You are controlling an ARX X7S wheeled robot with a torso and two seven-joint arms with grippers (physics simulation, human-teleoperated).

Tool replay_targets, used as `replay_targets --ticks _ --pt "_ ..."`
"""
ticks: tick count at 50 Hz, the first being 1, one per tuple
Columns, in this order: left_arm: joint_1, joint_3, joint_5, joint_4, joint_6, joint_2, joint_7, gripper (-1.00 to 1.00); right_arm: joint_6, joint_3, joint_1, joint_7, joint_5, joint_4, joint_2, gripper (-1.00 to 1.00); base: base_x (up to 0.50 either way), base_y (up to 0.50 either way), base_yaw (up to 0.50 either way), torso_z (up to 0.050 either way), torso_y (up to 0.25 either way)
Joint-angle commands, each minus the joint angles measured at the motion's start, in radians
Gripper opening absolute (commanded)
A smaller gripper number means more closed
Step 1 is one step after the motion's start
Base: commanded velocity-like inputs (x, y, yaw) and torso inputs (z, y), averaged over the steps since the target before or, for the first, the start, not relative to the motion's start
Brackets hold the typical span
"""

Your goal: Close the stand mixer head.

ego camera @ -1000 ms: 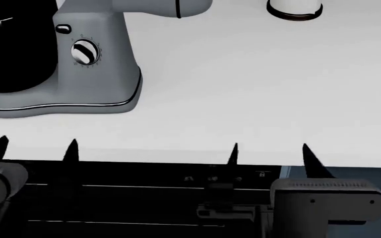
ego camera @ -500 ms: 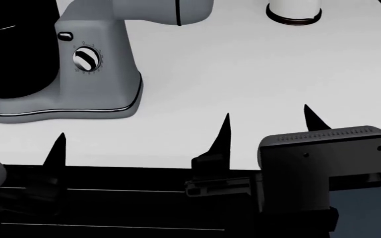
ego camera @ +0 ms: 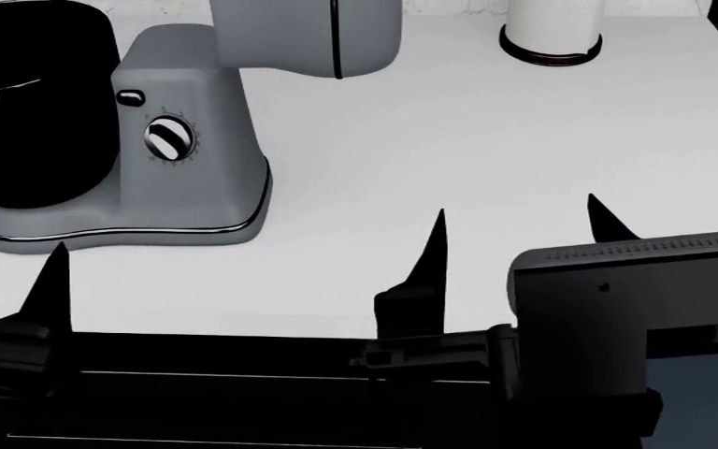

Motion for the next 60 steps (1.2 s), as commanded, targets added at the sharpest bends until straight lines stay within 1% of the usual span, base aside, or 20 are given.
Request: replay_targets --ticks 1,7,9,10,11,12,13,14,20,23,26,29,32,34,37,41,43,54,60 --pt "0.008 -0.045 0.007 -0.012 0.017 0.012 0.011 1.00 0.038 0.071 0.013 -0.031 0.019 -0.028 -0.033 1.00 0.00 0.00 0.00 0.050 0.000" --pt "0.011 -0.046 0.009 -0.014 0.023 0.003 0.006 1.00 0.038 0.064 0.015 -0.021 0.022 -0.031 -0.022 1.00 0.00 0.00 0.00 0.050 0.000" --pt "0.001 -0.053 -0.002 -0.017 -0.006 0.006 -0.011 1.00 0.032 0.069 0.013 -0.022 0.025 -0.031 -0.023 1.00 0.00 0.00 0.00 0.049 0.000" --pt "-0.002 -0.103 -0.047 -0.022 -0.013 0.038 -0.011 1.00 0.024 0.073 0.009 -0.023 0.028 -0.030 -0.025 1.00 0.00 0.00 0.00 0.000 0.000" --pt "-0.011 -0.107 -0.057 -0.018 -0.031 0.036 -0.019 1.00 -0.003 0.079 0.006 -0.022 0.025 -0.033 -0.027 1.00 0.00 0.00 0.00 0.000 0.000" --pt "-0.014 -0.109 -0.061 -0.017 -0.035 0.036 -0.022 1.00 0.008 0.080 0.010 -0.019 0.027 -0.036 -0.026 1.00 0.00 0.00 0.00 0.000 0.000" --pt "-0.018 -0.116 -0.070 -0.016 -0.043 0.038 -0.027 1.00 -0.075 0.067 -0.009 -0.043 0.029 -0.041 -0.006 1.00 0.00 0.00 0.00 0.000 0.000" --pt "-0.025 -0.122 -0.081 -0.007 -0.059 0.035 -0.033 1.00 -0.031 0.080 -0.001 -0.032 0.031 -0.044 -0.015 1.00 0.00 0.00 0.00 0.000 0.000" --pt "-0.087 -0.207 -0.177 0.051 -0.162 0.031 -0.096 1.00 -0.020 0.065 0.000 -0.021 0.036 -0.051 0.020 1.00 0.01 0.11 0.00 0.000 0.000" --pt "-0.088 -0.208 -0.193 0.053 -0.174 0.024 -0.107 1.00 -0.030 0.072 -0.001 -0.016 0.039 -0.048 0.019 1.00 0.10 0.50 0.00 0.000 0.000" --pt "-0.096 -0.212 -0.194 0.055 -0.166 0.024 -0.120 1.00 -0.006 0.080 0.014 -0.002 0.047 -0.065 0.022 1.00 0.12 0.50 0.00 0.000 0.000" --pt "-0.088 -0.194 -0.190 0.050 -0.156 0.018 -0.122 1.00 -0.003 0.100 0.019 0.018 0.065 -0.074 0.035 1.00 0.12 0.50 0.00 0.000 0.000" --pt "-0.089 -0.200 -0.202 0.048 -0.157 0.014 -0.127 1.00 -0.002 0.126 0.030 0.097 0.167 -0.076 0.070 1.00 0.12 0.50 0.00 0.000 0.000" --pt "-0.089 -0.202 -0.209 0.049 -0.158 0.009 -0.132 1.00 -0.012 0.141 0.041 0.184 0.269 -0.076 0.114 1.00 0.12 0.50 0.00 0.000 0.000" --pt "-0.084 -0.195 -0.206 0.044 -0.148 0.002 -0.133 1.00 -0.034 0.129 0.049 0.273 0.361 -0.075 0.174 1.00 0.14 0.50 0.00 0.000 0.000" --pt "-0.102 -0.223 -0.253 0.058 -0.175 -0.003 -0.157 1.00 -0.107 0.103 0.039 0.317 0.398 -0.073 0.236 1.00 0.23 0.38 0.00 0.000 0.000" --pt "-0.111 -0.243 -0.280 0.064 -0.191 -0.005 -0.170 1.00 -0.108 0.089 0.050 0.363 0.433 -0.075 0.270 1.00 0.25 0.11 0.00 0.000 0.000" --pt "-0.163 -0.296 -0.416 0.083 -0.263 -0.016 -0.257 1.00 -0.119 0.118 0.060 0.467 0.572 -0.071 0.335 1.00 0.26 0.01 0.00 0.000 0.000" --pt "-0.165 -0.306 -0.451 0.079 -0.263 -0.032 -0.283 1.00 -0.135 0.117 0.058 0.502 0.619 -0.067 0.361 1.00 0.26 0.00 0.00 0.000 0.000"
